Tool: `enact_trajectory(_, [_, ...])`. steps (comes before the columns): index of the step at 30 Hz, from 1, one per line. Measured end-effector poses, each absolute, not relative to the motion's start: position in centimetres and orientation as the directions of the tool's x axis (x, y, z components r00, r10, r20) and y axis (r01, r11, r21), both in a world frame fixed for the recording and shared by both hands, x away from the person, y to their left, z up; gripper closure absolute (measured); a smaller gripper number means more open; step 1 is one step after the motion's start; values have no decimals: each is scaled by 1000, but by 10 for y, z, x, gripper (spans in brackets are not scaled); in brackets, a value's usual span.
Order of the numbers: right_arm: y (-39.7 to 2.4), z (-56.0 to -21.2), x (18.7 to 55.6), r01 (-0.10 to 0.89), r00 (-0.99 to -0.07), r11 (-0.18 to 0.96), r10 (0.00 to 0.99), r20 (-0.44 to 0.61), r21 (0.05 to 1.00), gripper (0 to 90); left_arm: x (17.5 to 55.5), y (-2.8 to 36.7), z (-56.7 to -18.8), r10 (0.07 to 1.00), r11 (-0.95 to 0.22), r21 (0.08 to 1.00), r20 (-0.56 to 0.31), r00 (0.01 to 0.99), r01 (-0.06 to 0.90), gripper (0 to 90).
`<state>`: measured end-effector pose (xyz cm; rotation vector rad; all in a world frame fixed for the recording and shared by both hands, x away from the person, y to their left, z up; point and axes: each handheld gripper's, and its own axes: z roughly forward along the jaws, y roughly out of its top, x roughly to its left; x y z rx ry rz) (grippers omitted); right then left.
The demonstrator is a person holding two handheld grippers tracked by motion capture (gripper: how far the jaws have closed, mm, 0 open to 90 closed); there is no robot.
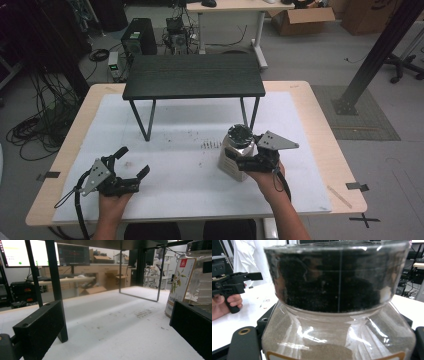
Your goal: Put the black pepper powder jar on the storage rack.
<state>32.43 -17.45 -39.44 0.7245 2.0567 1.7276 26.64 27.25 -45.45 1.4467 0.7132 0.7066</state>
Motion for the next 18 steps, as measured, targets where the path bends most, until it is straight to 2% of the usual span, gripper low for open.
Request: enact_trajectory(18, [-172, -392, 321, 126, -803, 156, 595, 8, 980, 227, 266, 272, -454, 790, 6, 1000, -5, 614, 0, 3])
